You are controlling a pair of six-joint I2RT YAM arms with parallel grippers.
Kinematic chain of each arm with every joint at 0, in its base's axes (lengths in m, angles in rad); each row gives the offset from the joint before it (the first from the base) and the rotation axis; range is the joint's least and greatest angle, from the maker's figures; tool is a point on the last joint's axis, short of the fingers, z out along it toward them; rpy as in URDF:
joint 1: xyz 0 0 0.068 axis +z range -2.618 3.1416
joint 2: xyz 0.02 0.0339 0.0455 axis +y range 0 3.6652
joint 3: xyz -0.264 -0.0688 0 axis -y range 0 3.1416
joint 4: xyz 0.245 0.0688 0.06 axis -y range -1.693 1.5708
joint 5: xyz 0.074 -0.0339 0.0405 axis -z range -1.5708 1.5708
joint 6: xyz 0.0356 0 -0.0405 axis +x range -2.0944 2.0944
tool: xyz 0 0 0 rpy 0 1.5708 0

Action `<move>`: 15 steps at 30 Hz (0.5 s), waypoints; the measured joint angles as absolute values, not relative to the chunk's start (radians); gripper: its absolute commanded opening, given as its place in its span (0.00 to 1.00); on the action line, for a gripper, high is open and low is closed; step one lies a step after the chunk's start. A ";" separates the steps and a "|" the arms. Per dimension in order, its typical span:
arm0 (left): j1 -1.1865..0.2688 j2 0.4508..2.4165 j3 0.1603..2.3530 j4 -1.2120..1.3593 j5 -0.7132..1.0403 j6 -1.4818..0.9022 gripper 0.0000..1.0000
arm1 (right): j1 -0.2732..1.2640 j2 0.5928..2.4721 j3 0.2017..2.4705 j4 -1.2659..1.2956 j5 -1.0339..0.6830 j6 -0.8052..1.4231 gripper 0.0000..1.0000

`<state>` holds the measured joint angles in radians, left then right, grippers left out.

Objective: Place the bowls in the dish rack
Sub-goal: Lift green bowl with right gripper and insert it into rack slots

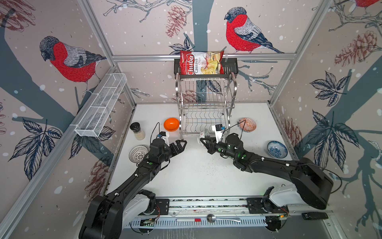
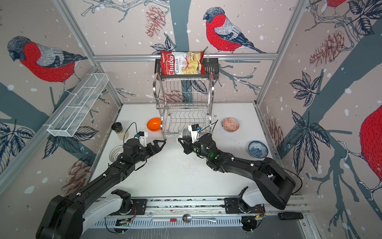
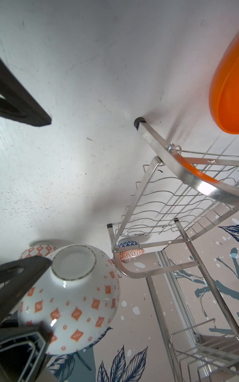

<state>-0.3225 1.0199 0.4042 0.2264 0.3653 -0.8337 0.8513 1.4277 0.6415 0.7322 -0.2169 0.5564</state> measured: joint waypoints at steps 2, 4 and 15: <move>-0.323 1.019 0.407 0.230 0.368 -0.834 0.98 | 0.834 1.465 0.657 0.786 -0.238 0.587 0.00; -0.323 1.015 0.408 0.231 0.368 -0.835 0.98 | 0.818 1.506 0.682 0.828 -0.253 0.611 0.00; -0.322 0.995 0.427 0.226 0.364 -0.836 0.98 | 0.773 1.714 0.755 1.088 -0.340 0.848 0.00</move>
